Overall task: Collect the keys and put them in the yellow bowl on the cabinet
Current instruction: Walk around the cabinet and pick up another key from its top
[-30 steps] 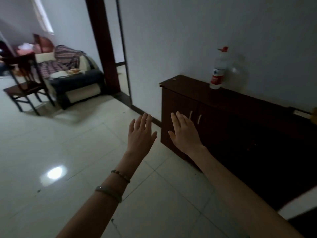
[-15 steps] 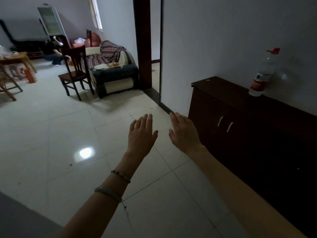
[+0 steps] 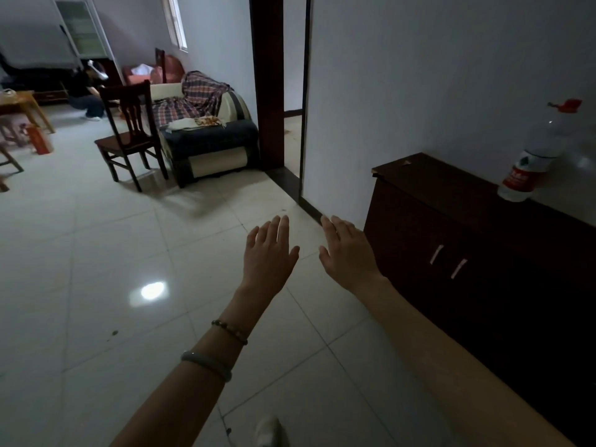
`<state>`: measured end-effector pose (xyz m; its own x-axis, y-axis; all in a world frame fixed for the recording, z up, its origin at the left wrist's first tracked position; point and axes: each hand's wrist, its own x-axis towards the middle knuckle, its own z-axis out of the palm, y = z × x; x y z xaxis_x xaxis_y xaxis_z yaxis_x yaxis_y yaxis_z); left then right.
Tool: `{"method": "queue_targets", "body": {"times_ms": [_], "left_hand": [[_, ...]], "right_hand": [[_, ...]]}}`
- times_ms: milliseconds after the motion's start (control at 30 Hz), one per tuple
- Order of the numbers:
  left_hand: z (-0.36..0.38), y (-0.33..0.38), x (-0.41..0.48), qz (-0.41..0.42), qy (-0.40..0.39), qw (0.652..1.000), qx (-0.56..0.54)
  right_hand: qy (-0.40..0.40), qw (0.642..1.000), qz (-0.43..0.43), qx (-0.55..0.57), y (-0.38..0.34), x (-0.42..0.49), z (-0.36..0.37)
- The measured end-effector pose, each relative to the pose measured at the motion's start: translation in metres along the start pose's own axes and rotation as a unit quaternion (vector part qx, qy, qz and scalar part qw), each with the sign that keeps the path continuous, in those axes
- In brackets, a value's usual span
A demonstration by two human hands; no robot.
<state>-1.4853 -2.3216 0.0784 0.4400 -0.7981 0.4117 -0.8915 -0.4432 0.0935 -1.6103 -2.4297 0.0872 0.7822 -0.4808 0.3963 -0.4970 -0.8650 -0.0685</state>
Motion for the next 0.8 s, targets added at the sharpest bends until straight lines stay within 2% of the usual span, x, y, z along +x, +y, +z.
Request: {"method": "queue_targets", "body": {"times_ms": [367, 800], "left_hand": [[0.062, -0.077, 0.176, 0.066, -0.016, 0.998, 0.0], [0.16, -0.104, 0.347, 0.105, -0.023, 0.994, -0.035]], "right_hand": [[0.013, 0.997, 0.075, -0.004, 0.032, 0.176, 0.06], [-0.008, 0.993, 0.112, -0.027, 0.113, 0.321, 0.134]]}}
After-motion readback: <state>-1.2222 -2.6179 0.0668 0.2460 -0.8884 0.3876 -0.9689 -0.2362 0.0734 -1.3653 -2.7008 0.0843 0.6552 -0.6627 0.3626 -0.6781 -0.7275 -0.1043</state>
